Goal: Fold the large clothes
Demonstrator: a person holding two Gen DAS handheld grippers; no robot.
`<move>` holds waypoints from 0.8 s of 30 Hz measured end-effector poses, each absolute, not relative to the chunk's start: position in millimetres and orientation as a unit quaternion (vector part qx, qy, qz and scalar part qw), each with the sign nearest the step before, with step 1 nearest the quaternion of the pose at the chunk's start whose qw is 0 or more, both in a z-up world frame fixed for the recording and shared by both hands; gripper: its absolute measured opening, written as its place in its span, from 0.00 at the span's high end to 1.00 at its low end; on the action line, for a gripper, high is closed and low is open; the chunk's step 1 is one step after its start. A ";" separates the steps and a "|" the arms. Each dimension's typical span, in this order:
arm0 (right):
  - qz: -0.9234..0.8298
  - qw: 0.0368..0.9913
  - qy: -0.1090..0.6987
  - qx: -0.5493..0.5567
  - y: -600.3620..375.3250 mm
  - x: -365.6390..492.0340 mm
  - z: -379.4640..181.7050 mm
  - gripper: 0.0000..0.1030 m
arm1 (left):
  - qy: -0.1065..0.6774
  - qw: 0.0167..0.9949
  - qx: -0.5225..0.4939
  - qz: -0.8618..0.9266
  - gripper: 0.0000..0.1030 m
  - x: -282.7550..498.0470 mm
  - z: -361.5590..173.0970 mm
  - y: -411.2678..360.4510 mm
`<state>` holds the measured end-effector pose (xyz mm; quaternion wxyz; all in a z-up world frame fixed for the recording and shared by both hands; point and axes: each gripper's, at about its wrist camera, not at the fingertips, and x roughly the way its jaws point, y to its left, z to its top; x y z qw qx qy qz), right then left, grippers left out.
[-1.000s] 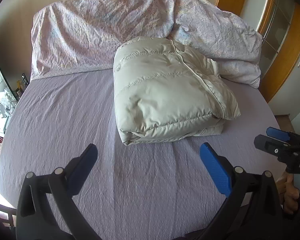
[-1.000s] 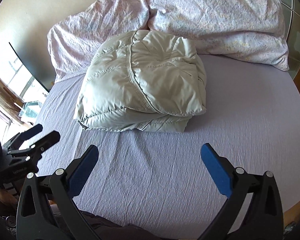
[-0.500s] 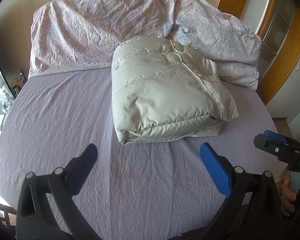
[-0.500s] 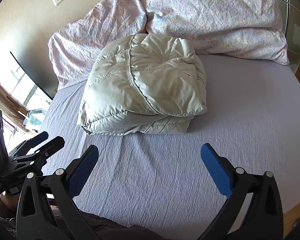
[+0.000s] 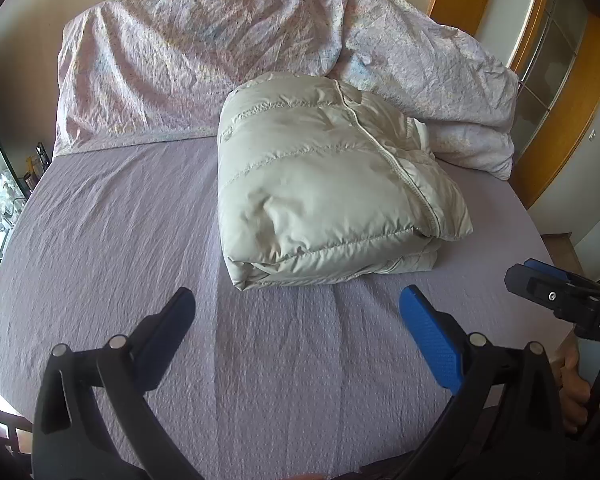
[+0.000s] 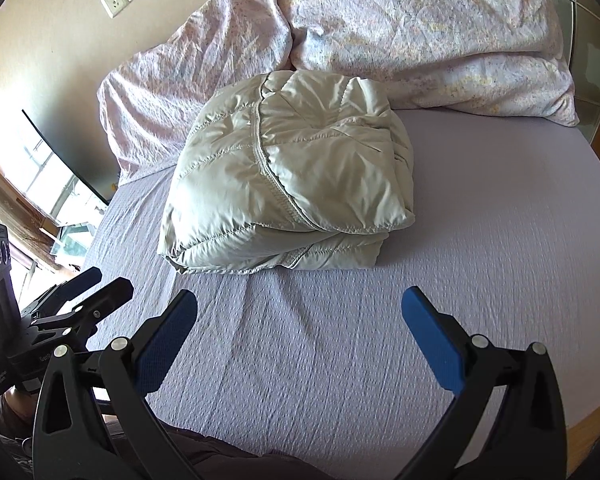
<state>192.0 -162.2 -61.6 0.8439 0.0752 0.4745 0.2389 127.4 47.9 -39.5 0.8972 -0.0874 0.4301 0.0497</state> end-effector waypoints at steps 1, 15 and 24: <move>0.239 0.844 0.475 0.075 -162.1 192.0 -61.6 0.01 | 0.431 0.897 -0.088 0.050 0.02 127.5 -39.5 48.0; 0.238 0.844 0.474 0.076 -161.9 192.4 -61.8 0.01 | 0.430 0.897 -0.090 0.046 0.02 127.3 -40.8 46.3; 0.238 0.845 0.474 0.076 -161.3 192.3 -61.7 0.01 | 0.430 0.898 -0.089 0.044 0.02 128.3 -42.1 44.2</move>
